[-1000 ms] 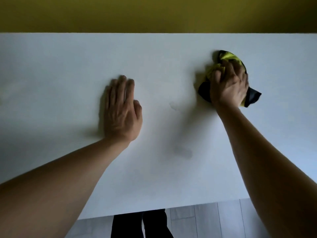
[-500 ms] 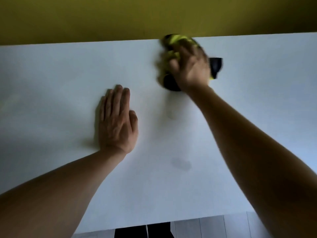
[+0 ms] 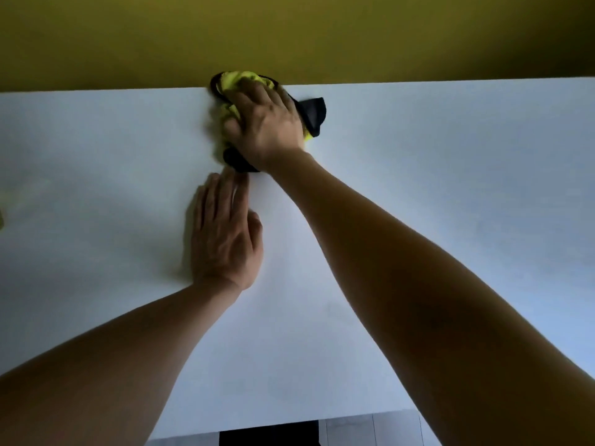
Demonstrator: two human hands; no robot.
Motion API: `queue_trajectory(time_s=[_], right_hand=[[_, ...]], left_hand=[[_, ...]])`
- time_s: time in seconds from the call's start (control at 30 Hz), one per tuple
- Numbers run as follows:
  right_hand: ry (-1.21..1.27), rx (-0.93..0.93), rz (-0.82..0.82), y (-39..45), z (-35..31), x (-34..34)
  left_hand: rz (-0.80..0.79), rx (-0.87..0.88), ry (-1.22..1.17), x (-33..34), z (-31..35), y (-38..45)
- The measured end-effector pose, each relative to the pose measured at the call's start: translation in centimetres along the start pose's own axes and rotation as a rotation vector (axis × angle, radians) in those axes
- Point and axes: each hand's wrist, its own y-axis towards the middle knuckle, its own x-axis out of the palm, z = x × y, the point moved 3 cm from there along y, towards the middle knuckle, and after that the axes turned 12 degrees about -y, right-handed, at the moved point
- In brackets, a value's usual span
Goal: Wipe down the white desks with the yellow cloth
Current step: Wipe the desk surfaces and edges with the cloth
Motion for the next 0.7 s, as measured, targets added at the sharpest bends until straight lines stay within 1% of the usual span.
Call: queue_trajectory(time_s=[0.07,0.1,0.27,0.33,0.4,0.47,0.53,0.57,0.7], right_hand=[[0.022,0.001,-0.003,-0.8,1.4,-0.2],[0.027,0.046,0.017,-1.4,3.3,-0.5],[-0.026,0.446,0.113,-7.0,17.1,-2.5],[-0.038,0.544,0.114,-9.4,22.2,-3.3],[-0.025,0.617,0.118,-11.1,24.9,-3.6],[-0.007,0.664,0.125,-11.7,24.7,-3.3],[-0.001,0.659,0.133,-11.9,22.1,-3.2],[0.005,0.613,0.128,-12.0,20.0,-3.1],[0.054,0.301,0.137,-15.0,8.8,-1.7]], left_hand=[[0.008,0.007,-0.005,-0.1,-0.1,0.0],[0.012,0.015,-0.014,-0.1,-0.1,0.0],[0.036,0.038,-0.054,0.0,0.0,0.0],[0.053,0.044,-0.066,0.1,0.0,0.0],[0.063,0.049,-0.071,0.4,-0.1,0.0],[0.067,0.049,-0.074,0.5,-0.3,-0.1],[0.069,0.053,-0.080,0.6,-0.4,-0.1],[0.071,0.057,-0.085,0.6,-0.3,-0.1],[0.097,0.077,-0.084,0.4,-0.5,-0.3]])
